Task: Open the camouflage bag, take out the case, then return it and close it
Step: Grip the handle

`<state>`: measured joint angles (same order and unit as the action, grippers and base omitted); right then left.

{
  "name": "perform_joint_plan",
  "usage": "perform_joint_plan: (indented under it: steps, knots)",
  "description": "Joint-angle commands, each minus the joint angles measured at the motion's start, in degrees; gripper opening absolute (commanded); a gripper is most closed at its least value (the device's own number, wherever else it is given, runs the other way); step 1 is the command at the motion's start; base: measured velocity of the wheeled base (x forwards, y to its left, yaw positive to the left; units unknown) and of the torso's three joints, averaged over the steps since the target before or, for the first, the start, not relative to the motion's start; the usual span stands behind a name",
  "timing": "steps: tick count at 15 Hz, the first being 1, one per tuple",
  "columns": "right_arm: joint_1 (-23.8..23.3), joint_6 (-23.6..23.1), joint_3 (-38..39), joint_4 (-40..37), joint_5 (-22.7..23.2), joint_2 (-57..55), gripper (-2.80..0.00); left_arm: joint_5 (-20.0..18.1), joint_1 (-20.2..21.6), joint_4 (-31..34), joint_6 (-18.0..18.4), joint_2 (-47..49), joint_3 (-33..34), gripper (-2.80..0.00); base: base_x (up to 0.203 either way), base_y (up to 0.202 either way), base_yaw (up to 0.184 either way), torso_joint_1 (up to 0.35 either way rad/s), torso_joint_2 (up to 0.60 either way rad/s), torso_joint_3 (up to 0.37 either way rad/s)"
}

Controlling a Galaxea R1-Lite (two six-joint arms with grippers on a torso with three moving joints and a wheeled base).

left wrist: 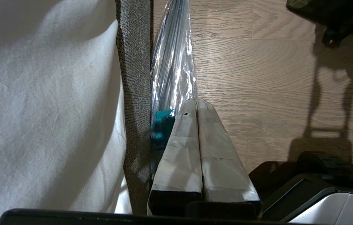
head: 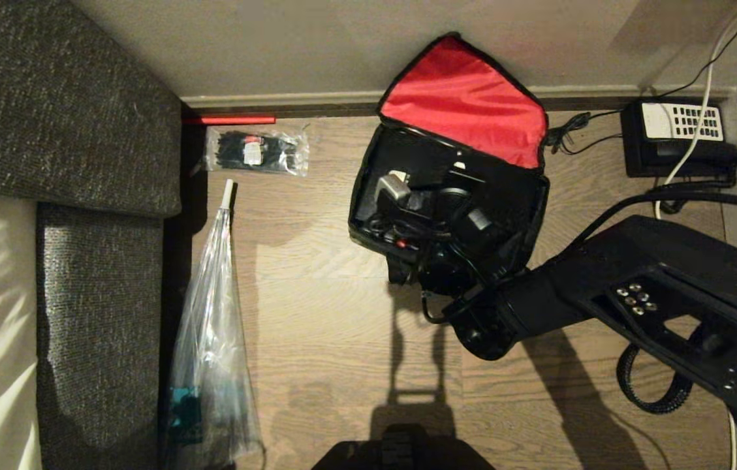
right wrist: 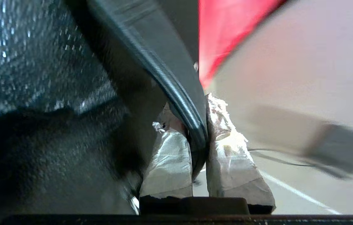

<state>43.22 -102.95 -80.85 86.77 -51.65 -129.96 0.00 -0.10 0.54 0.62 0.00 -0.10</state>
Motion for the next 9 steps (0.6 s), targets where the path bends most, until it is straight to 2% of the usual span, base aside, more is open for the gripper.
perform_joint_plan:
  steps: [1,6,9]
  knots:
    - [1.5,-2.4,1.4,0.9,0.1,5.6,-2.8,0.0,0.0,0.0,0.0,0.0,0.0,-2.8,0.0,0.0,0.0,0.0,0.0,0.0]
    - [2.2,-3.8,2.0,0.9,-0.4,8.3,-2.8,0.0,0.0,0.0,0.0,0.0,0.0,-2.8,0.0,0.0,0.0,0.0,0.0,0.0]
    - [2.2,-3.5,2.4,0.9,-2.8,8.3,-2.8,0.0,0.0,0.0,0.1,0.0,0.0,-2.8,0.0,0.0,0.0,0.0,0.0,0.0]
